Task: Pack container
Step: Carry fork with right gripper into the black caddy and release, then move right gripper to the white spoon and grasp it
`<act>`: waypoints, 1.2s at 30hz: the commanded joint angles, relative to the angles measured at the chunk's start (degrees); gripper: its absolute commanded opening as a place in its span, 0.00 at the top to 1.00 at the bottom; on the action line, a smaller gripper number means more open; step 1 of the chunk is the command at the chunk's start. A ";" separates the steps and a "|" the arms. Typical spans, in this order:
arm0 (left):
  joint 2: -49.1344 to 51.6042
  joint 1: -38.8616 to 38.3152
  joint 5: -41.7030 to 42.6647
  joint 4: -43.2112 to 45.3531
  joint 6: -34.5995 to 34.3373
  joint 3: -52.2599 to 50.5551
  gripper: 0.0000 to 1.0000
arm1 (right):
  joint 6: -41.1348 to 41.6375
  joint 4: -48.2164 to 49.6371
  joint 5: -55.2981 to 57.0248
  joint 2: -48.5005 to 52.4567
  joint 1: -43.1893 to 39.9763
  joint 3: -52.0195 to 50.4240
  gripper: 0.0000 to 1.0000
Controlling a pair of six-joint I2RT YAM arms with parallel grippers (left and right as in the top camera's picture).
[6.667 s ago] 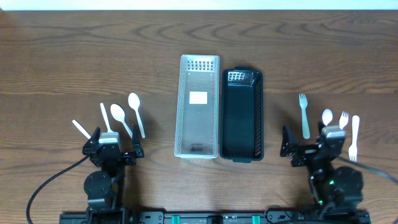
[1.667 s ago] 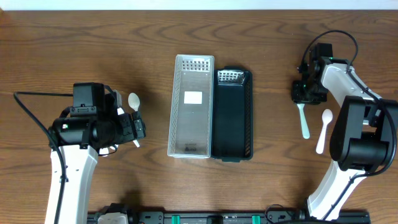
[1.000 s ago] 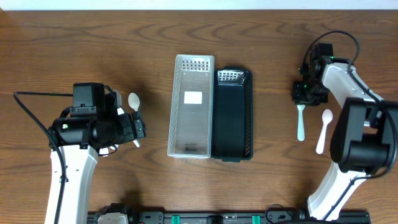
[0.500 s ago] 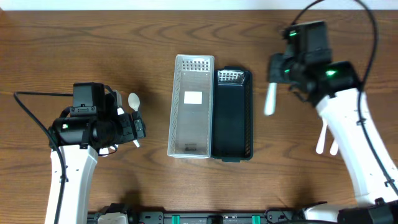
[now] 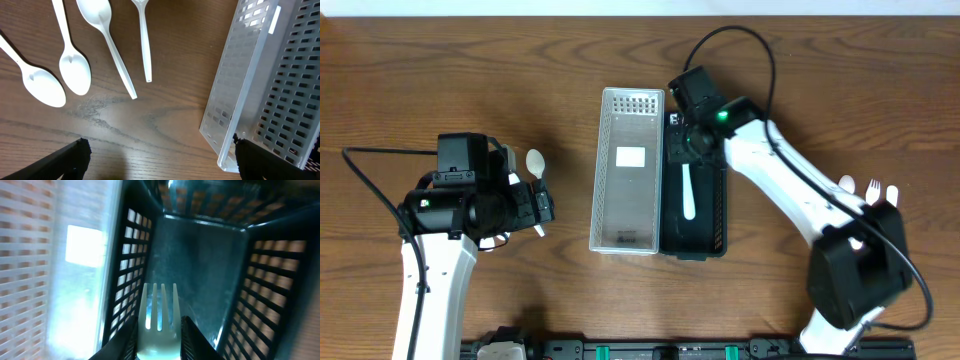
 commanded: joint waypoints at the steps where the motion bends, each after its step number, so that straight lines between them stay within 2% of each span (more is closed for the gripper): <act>1: -0.46 0.24 -0.24 -0.15 0.28 0.87 0.05 | 0.83 0.46 0.48 0.13 0.35 -0.20 0.73; 3: -0.46 0.24 -0.24 -0.15 0.31 0.87 0.05 | -0.26 1.09 0.46 -0.31 0.24 -0.17 0.50; 10: -0.46 0.24 -0.26 -0.20 0.31 0.87 0.05 | -2.99 -0.72 4.39 -7.52 -3.23 3.13 0.46; 12: -0.46 0.24 -0.26 -0.17 0.31 0.87 0.05 | -2.93 -2.32 6.34 -11.32 -6.23 4.57 0.40; 18: -0.46 0.24 -0.26 -0.17 0.31 0.87 0.05 | -2.86 -10.73 9.20 -20.87 -23.15 4.98 0.28; 23: -0.46 0.24 -0.26 -0.13 0.31 0.87 0.05 | -3.74 -15.89 8.07 -19.82 -39.30 1.88 0.08; 28: -0.46 0.24 -0.26 -0.15 0.31 0.87 0.05 | -8.63 -10.36 3.85 -15.30 -46.38 -6.45 0.03; 36: -0.46 0.24 -0.26 -0.17 0.31 0.87 0.05 | -8.85 -4.85 3.87 -4.11 -47.32 -13.49 0.01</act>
